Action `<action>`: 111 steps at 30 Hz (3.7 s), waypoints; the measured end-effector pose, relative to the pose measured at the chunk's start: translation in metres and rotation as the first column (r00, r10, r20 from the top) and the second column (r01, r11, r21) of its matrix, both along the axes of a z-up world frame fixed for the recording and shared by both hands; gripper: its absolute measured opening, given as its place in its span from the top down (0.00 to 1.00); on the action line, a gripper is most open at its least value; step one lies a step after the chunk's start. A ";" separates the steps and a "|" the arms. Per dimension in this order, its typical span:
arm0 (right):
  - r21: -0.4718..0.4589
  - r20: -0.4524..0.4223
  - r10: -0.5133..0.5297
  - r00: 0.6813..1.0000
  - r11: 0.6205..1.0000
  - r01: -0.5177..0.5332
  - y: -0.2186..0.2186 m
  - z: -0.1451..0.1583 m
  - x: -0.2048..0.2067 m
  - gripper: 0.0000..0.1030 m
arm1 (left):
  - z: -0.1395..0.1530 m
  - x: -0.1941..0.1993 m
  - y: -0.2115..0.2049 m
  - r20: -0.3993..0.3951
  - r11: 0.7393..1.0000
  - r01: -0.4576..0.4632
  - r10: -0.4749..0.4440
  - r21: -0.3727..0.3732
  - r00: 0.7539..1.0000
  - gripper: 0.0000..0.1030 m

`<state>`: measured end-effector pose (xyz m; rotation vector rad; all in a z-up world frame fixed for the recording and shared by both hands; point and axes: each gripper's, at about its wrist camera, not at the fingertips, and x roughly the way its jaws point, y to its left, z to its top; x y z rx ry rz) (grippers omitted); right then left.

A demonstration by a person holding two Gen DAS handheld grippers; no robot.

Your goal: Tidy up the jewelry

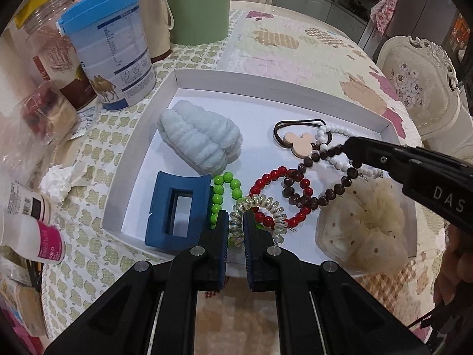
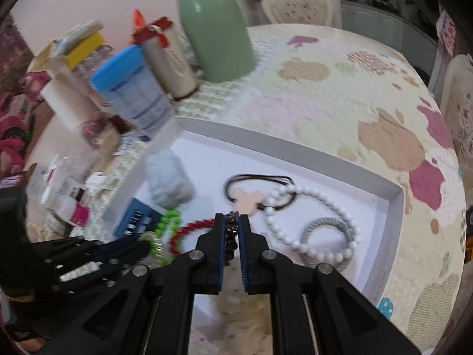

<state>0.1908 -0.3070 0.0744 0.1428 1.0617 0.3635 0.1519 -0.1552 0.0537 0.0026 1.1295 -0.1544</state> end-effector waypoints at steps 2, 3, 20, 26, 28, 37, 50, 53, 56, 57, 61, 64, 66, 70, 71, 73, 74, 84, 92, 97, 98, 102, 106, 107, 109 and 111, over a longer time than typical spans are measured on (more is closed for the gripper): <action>-0.005 -0.001 -0.010 1.000 1.000 0.010 -0.005 -0.004 0.002 0.92 | -0.002 0.002 -0.001 -0.002 1.000 0.000 0.000 0.003 1.000 0.98; -0.005 0.000 -0.015 1.000 1.000 0.015 -0.007 -0.004 0.003 0.92 | -0.003 0.003 -0.002 -0.003 1.000 0.001 -0.001 0.005 1.000 0.98; -0.054 0.010 -0.083 0.996 0.995 0.084 -0.030 -0.016 0.013 0.92 | -0.010 0.018 -0.008 -0.014 1.000 0.001 -0.001 0.009 1.000 0.98; -0.077 -0.033 -0.087 0.996 0.993 0.084 -0.031 -0.028 0.012 0.91 | -0.016 0.018 -0.011 -0.038 1.000 0.001 -0.001 0.007 0.999 0.97; -0.085 -0.035 -0.089 0.995 0.993 0.086 -0.032 -0.029 0.009 0.88 | -0.016 0.018 -0.010 -0.042 1.000 -0.006 0.006 0.004 0.999 0.97; -0.085 0.004 -0.114 0.993 0.990 0.114 -0.035 -0.012 -0.008 0.69 | -0.003 0.010 -0.004 -0.027 0.999 -0.032 0.031 -0.027 0.999 0.76; -0.067 0.113 -0.135 0.984 0.987 0.143 -0.014 0.034 -0.064 0.62 | 0.039 -0.025 0.005 0.086 0.996 -0.084 0.080 0.044 0.993 0.75; -0.072 0.143 -0.143 0.979 0.985 0.154 -0.012 0.046 -0.077 0.59 | 0.048 -0.034 0.008 0.106 0.994 -0.096 0.091 0.045 0.990 0.76; -0.088 0.174 -0.143 0.974 0.983 0.160 -0.009 0.057 -0.088 0.57 | 0.060 -0.046 0.010 0.137 0.992 -0.108 0.099 0.060 0.986 0.76; -0.091 0.183 -0.144 0.972 0.982 0.163 -0.008 0.061 -0.093 0.56 | 0.063 -0.049 0.009 0.144 0.992 -0.110 0.100 0.064 0.984 0.76; -0.077 0.200 -0.147 0.969 0.983 0.165 -0.005 0.072 -0.108 0.55 | 0.076 -0.065 0.011 0.178 0.989 -0.125 0.110 0.076 0.978 0.76; -0.075 0.213 -0.142 0.967 0.984 0.162 -0.003 0.079 -0.118 0.55 | 0.085 -0.073 0.013 0.199 0.987 -0.138 0.119 0.083 0.973 0.76; -0.070 0.224 -0.142 0.964 0.985 0.161 -0.001 0.085 -0.124 0.55 | 0.091 -0.078 0.014 0.214 0.985 -0.146 0.124 0.091 0.969 0.76; -0.061 0.249 -0.145 0.958 0.984 0.165 -0.001 0.095 -0.134 0.52 | 0.101 -0.089 0.015 0.246 0.983 -0.154 0.125 0.102 0.961 0.76; -0.060 0.254 -0.147 0.956 0.984 0.167 -0.002 0.097 -0.136 0.52 | 0.104 -0.091 0.015 0.250 0.983 -0.153 0.124 0.101 0.960 0.76; -0.058 0.261 -0.149 0.954 0.984 0.170 -0.002 0.100 -0.140 0.51 | 0.108 -0.096 0.014 0.263 0.983 -0.152 0.121 0.101 0.957 0.76; -0.058 0.262 -0.151 0.953 0.984 0.171 -0.002 0.101 -0.142 0.51 | 0.110 -0.098 0.014 0.270 0.983 -0.153 0.120 0.104 0.955 0.76; -0.067 0.279 -0.173 0.945 0.978 0.199 -0.009 0.110 -0.159 0.49 | 0.125 -0.110 0.007 0.315 0.983 -0.145 0.103 0.112 0.943 0.76; -0.072 0.288 -0.184 0.940 0.974 0.213 -0.011 0.113 -0.168 0.48 | 0.131 -0.116 0.003 0.340 0.982 -0.141 0.091 0.126 0.936 0.76; -0.074 0.295 -0.183 0.938 0.974 0.214 -0.010 0.115 -0.173 0.46 | 0.133 -0.120 0.004 0.345 0.983 -0.143 0.095 0.117 0.934 0.76; -0.074 0.295 -0.183 0.938 0.974 0.214 -0.010 0.115 -0.174 0.46 | 0.133 -0.120 0.005 0.344 0.983 -0.144 0.097 0.112 0.934 0.75; -0.070 0.290 -0.185 0.939 0.974 0.214 -0.011 0.114 -0.177 0.44 | 0.133 -0.123 0.007 0.331 0.984 -0.150 0.111 0.096 0.937 0.75; -0.067 0.289 -0.189 0.938 0.974 0.217 -0.013 0.114 -0.179 0.44 | 0.132 -0.124 0.007 0.325 0.983 -0.149 0.108 0.104 0.939 0.75; -0.068 0.289 -0.188 0.939 0.974 0.216 -0.013 0.114 -0.178 0.44 | 0.132 -0.125 0.006 0.325 0.982 -0.153 0.109 0.113 0.939 0.75; -0.068 0.287 -0.187 0.939 0.974 0.215 -0.013 0.113 -0.178 0.44 | 0.131 -0.127 0.003 0.332 0.976 -0.161 0.106 0.143 0.937 0.75; -0.068 0.287 -0.185 0.940 0.975 0.213 -0.013 0.114 -0.179 0.44 | 0.132 -0.129 0.002 0.334 0.980 -0.149 0.097 0.133 0.938 0.75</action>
